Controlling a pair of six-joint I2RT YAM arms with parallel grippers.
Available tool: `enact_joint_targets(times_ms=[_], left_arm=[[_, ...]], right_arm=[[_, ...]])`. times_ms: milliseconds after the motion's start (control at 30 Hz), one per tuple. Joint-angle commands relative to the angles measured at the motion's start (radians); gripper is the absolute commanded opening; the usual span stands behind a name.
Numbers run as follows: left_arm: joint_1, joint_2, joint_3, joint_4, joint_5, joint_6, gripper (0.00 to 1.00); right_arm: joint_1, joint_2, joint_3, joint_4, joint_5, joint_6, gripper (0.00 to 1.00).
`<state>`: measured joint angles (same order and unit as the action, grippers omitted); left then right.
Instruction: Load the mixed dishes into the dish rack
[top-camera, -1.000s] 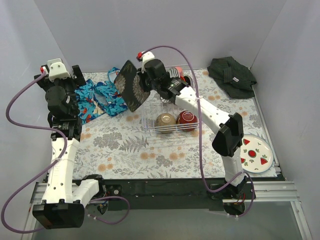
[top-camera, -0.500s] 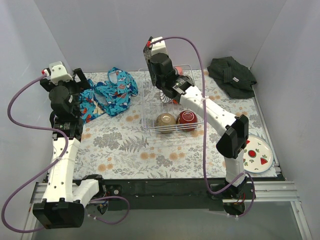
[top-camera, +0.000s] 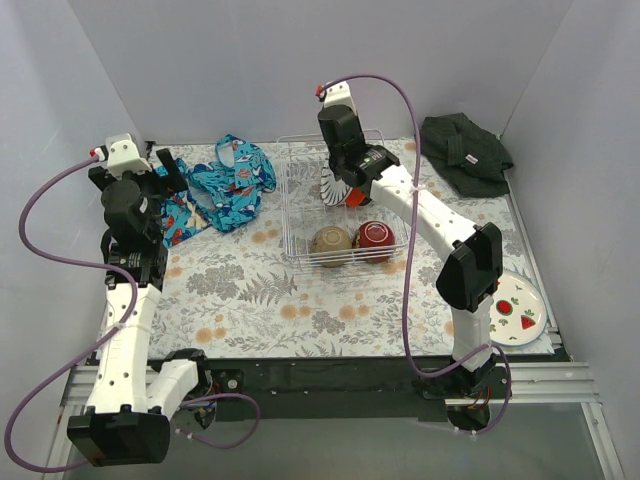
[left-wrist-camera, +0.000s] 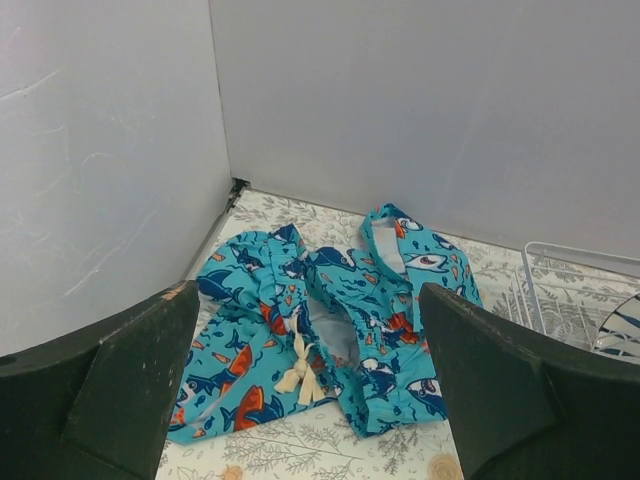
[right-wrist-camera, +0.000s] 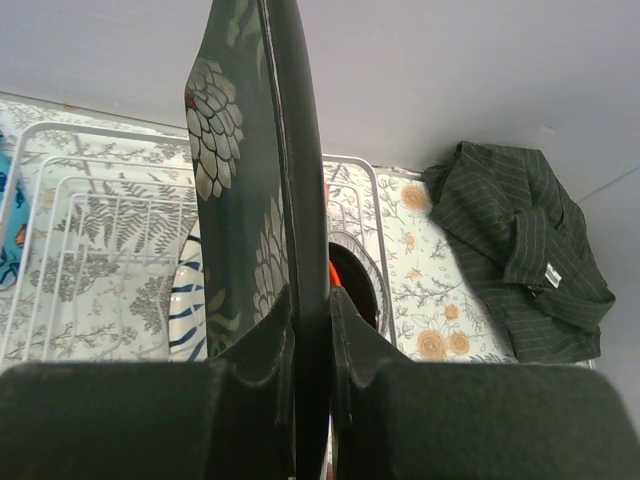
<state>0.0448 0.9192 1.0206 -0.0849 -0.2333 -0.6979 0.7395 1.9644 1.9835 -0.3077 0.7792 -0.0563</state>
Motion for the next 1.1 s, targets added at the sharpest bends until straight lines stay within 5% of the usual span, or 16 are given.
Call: enact_joint_targets(times_ms=[0,1067], left_arm=[[0.007,-0.022,-0.013,-0.026,0.035,-0.011,0.92],[0.017,0.044,-0.011,-0.055,0.14,-0.037,0.94]], right_arm=[[-0.014,-0.03,0.055,0.124,0.011,0.045,0.01],[-0.058,0.07,0.109,0.007,0.011,0.222,0.01]])
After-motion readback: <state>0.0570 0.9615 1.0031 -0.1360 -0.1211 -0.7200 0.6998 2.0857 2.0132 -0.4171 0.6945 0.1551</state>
